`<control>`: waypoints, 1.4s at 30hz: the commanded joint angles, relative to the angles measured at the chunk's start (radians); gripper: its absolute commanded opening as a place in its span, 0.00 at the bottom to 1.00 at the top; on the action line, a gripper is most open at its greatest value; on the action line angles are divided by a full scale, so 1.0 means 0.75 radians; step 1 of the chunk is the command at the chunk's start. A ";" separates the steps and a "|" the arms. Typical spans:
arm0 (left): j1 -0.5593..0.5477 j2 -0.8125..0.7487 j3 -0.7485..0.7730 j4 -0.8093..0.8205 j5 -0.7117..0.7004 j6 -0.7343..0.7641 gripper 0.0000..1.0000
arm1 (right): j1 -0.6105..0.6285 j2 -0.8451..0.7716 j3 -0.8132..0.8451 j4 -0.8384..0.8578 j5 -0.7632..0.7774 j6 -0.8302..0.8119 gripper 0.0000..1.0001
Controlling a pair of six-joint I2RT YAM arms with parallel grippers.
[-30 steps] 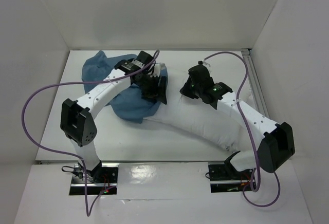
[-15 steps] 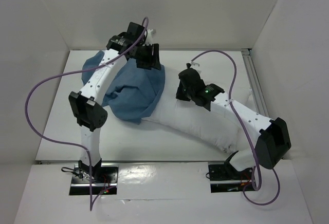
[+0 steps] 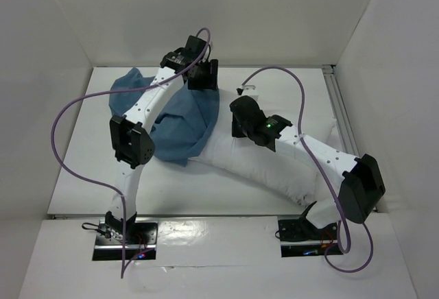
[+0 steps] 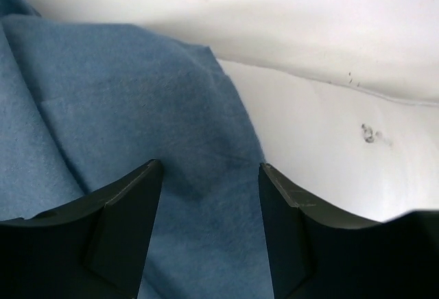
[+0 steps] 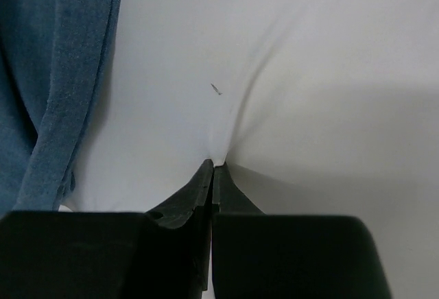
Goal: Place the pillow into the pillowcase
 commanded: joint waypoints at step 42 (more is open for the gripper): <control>-0.157 0.018 -0.190 0.617 1.004 -0.302 0.05 | 0.042 -0.003 0.019 0.063 0.032 0.081 0.00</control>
